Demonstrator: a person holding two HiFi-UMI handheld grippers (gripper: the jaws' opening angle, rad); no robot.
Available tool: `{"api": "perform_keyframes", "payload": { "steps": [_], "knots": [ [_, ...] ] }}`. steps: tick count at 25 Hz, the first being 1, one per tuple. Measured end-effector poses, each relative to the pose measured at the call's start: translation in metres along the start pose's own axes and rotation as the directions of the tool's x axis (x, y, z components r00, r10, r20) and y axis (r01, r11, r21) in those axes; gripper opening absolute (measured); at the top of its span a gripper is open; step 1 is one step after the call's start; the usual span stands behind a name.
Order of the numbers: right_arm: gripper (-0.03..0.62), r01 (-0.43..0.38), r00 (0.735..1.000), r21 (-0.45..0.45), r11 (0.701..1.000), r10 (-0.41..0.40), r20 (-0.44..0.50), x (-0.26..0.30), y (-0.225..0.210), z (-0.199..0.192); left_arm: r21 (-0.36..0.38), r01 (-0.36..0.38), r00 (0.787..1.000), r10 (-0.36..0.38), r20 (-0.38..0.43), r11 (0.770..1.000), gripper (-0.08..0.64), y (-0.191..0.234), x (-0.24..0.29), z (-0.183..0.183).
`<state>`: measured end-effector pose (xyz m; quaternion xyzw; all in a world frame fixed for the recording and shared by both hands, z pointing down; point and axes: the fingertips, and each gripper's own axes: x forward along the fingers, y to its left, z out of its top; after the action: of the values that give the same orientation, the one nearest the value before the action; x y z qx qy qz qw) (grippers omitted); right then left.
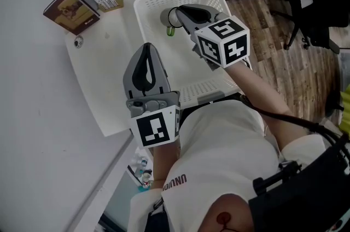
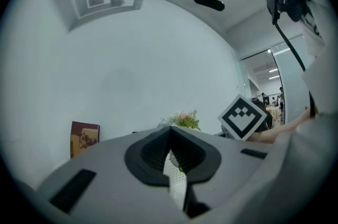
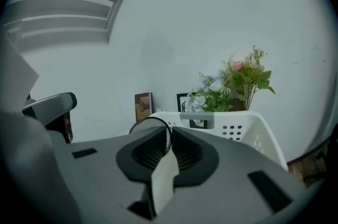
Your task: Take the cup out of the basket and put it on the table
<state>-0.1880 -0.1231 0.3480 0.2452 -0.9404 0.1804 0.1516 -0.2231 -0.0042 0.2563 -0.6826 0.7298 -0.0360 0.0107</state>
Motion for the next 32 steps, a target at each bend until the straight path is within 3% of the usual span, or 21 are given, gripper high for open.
{"api": "perform_keyframes", "payload": {
  "steps": [15, 24, 28, 32],
  "knots": [
    [0.046, -0.008, 0.993, 0.023, 1.0, 0.006, 0.122, -0.041, -0.006, 0.027, 0.01, 0.013, 1.0, -0.013, 0.009, 1.0, 0.011, -0.018, 0.005, 0.008],
    [0.046, -0.031, 0.983, 0.082, 0.996, 0.016, 0.182, -0.067, -0.012, 0.037, 0.04, 0.023, 1.0, -0.024, 0.02, 0.999, 0.011, -0.034, 0.008, 0.012],
    [0.046, -0.031, 0.977, 0.103, 0.994, 0.009, 0.211, -0.079, -0.02, 0.041, -0.022, 0.013, 1.0, -0.014, -0.021, 1.0, 0.011, -0.043, 0.01, 0.008],
    [0.046, -0.028, 0.97, 0.109, 0.994, 0.001, 0.241, -0.092, -0.026, 0.046, -0.024, 0.021, 0.999, -0.021, -0.024, 1.0, 0.011, -0.051, 0.012, 0.009]
  ]
}}
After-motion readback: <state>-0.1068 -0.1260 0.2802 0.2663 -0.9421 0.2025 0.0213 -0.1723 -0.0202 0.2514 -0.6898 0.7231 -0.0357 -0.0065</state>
